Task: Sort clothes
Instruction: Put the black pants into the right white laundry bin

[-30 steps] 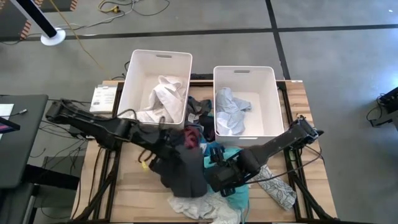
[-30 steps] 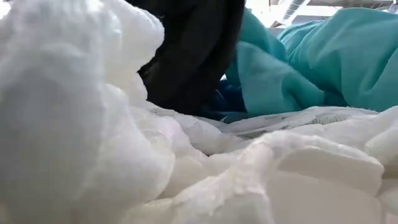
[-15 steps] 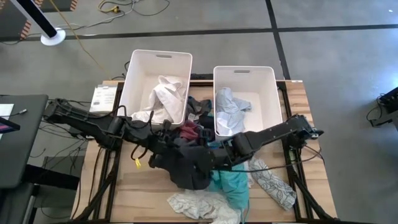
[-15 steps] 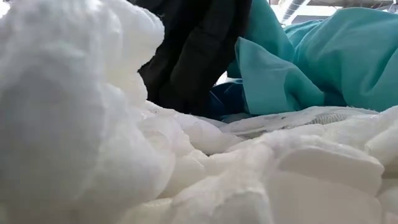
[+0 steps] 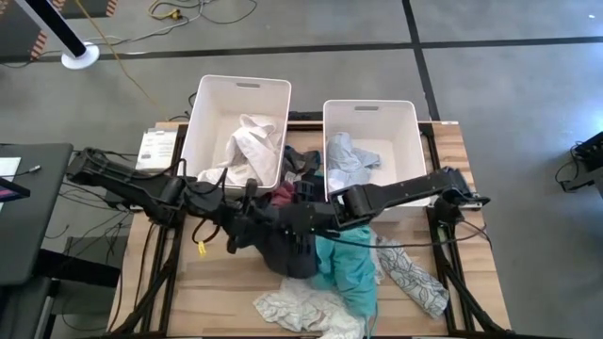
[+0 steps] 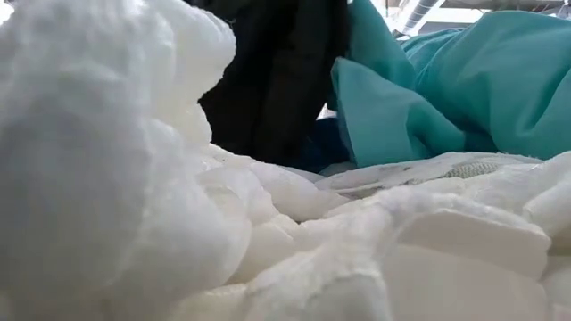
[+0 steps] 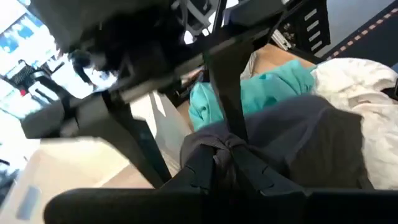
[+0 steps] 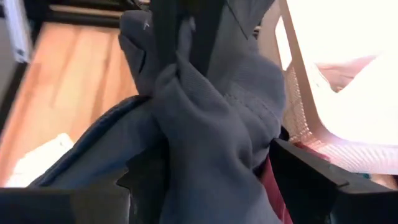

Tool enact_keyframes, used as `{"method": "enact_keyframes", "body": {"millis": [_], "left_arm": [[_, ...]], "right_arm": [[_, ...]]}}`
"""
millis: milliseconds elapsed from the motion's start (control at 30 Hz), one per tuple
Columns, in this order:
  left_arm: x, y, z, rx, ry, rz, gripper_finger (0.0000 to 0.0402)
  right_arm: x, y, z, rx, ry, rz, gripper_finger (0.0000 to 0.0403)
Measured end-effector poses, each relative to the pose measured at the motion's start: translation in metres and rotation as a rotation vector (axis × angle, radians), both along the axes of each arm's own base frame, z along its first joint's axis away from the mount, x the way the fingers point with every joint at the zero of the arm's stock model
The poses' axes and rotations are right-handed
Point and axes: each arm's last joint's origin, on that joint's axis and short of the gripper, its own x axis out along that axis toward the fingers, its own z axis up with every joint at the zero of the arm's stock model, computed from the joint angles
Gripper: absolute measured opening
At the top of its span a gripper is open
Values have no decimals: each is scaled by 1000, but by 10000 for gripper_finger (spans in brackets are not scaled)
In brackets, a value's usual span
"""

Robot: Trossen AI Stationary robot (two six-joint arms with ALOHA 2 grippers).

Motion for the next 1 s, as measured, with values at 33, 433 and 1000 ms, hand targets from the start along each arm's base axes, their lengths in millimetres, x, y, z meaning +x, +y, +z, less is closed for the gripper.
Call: {"method": "enact_keyframes", "body": {"millis": [33,433,1000], "left_arm": [[-1,-1,3,11,-10,-7,17],[-8,-15,31,112,-97,-68,17],[-11,-15,34,129,-114,107,109]], "right_arm": [[1,-1,1,11,-5,9,286],[8,-13,7,54,-58,104,262],[4,-22,19,-40,4,214,18]]}}
